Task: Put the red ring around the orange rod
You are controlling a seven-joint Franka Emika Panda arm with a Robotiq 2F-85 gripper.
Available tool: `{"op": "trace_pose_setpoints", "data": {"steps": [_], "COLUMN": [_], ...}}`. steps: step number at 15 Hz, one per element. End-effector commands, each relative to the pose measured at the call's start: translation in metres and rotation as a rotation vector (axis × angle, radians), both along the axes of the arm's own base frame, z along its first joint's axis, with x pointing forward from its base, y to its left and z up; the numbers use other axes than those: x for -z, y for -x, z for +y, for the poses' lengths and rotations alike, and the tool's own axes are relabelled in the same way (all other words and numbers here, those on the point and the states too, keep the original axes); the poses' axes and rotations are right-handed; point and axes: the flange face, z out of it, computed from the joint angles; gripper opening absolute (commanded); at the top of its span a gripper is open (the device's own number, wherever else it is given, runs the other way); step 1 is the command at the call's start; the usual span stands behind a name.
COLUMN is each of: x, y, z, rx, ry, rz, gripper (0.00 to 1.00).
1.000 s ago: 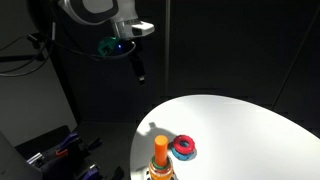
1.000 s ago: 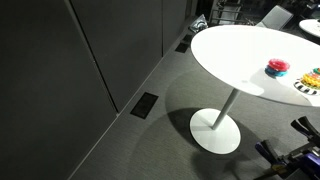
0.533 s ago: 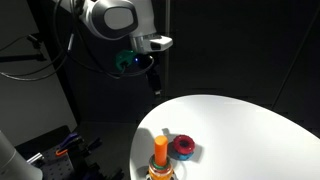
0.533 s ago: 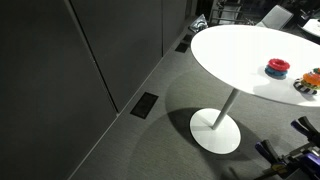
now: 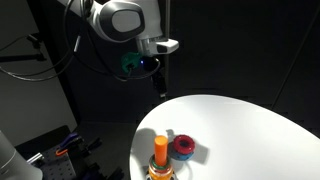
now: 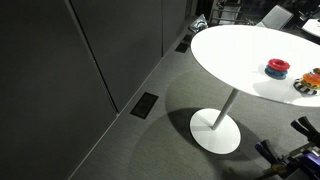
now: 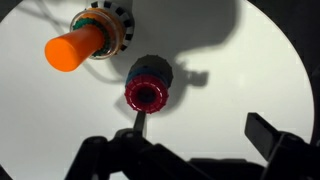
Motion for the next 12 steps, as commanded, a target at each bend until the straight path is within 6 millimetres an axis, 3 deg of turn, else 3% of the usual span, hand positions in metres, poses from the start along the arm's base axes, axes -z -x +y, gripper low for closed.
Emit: {"op": "trace_pose_setpoints", "data": {"steps": [1,12], "x": [0.001,0.063], "y": [-0.002,-0.041], "z": [-0.003,-0.046], "rx": [0.036,0.236], "ry": [0.017,0.054], "rz": [-0.007,-0.033], "gripper": [1.00,1.00]}}
